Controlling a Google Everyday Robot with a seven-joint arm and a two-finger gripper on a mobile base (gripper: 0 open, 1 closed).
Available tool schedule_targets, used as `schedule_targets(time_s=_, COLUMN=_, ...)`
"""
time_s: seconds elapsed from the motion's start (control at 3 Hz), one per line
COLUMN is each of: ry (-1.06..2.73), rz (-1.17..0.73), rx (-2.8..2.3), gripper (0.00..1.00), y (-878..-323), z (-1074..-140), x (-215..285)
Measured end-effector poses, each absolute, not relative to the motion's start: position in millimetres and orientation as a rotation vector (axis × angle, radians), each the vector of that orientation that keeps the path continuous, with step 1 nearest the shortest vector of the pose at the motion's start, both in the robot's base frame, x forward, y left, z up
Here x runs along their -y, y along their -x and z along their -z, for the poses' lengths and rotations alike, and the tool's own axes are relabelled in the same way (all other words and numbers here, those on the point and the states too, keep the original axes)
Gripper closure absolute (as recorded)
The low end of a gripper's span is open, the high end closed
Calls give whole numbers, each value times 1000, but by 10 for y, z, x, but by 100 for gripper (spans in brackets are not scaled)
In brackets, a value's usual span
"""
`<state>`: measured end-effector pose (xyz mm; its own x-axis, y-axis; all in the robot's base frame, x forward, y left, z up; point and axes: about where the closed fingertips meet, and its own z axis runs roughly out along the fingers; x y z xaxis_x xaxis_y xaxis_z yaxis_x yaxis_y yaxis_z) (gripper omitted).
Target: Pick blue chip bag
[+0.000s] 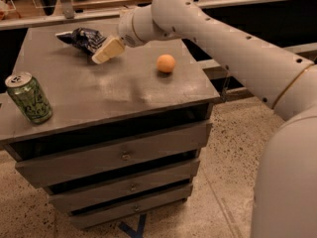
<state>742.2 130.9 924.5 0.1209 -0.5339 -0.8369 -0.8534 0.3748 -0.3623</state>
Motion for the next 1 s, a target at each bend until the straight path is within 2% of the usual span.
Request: schedule_targets(time_s=1.0, ry=1344, rz=-428, rx=-1544, gripper=0, y=-7784, z=-8986, x=-1810)
